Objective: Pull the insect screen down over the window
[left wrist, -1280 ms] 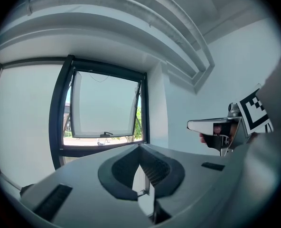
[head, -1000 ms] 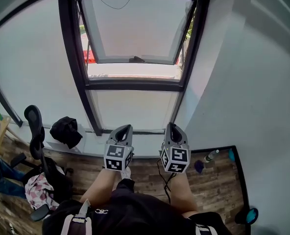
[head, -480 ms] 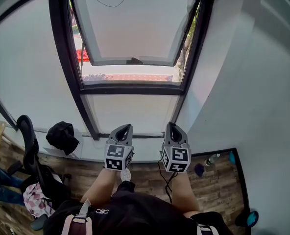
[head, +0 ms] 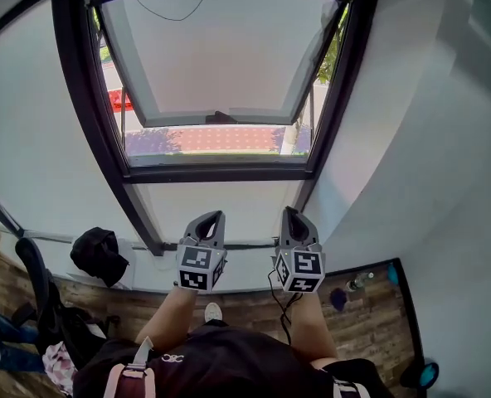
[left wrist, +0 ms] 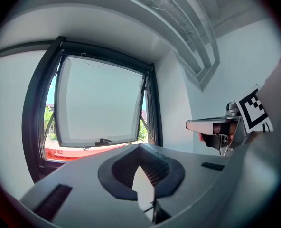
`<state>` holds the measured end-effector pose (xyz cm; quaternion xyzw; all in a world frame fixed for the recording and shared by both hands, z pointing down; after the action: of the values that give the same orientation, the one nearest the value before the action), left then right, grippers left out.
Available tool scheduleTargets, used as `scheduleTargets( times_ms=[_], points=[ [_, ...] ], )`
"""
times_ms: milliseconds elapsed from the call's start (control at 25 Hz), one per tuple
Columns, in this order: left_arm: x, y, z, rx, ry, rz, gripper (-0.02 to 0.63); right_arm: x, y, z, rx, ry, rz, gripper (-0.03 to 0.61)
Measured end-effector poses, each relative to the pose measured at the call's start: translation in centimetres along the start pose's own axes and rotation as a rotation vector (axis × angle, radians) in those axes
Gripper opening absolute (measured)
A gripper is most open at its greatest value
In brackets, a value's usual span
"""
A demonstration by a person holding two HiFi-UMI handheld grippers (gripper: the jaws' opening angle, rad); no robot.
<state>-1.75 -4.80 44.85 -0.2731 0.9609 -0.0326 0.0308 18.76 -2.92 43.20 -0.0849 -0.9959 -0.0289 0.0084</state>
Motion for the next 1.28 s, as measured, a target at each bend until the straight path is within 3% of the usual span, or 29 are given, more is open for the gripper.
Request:
scheduleTargets(
  times_ms=[280, 520, 640, 880, 1280],
  points=[
    [7.9, -6.5, 1.2, 0.006, 0.003, -0.012, 0.0, 1.4, -9.8, 0.1, 0.023, 0.015, -0.005, 0.005],
    [15.2, -11.6, 0.8, 0.011, 0.024, -0.019, 0.001, 4.4, -17.2, -0.9, 0.043, 0.168, 0.03, 0.005],
    [18.3, -13.8, 0.4, 0.026, 0.049, -0.028, 0.001, 4.7, -20.3, -1.8, 0.058, 0.163, 0.006, 0.005],
    [20.8, -16.6, -0.7, 0.065, 0.03, -0.059, 0.0, 3.7, -23.9, -2.7, 0.047, 0.063, -0.062, 0.005],
    [22.3, -17.3, -1.5, 0.072, 0.036, -0.033, 0.002, 4.1, -26.8, -3.1, 0.052, 0.116, -0.03, 0.005]
  ],
)
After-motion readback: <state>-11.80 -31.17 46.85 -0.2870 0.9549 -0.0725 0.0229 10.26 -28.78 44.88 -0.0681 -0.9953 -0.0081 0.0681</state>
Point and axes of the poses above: the fingertips, and each gripper's own axes: y backward along the fingers, x to its left, z out of its top, the point moved 7 cm from there along y, backward along the fingers, and after that the axes turned 2 degrees about -z, right-handed, at the moved point
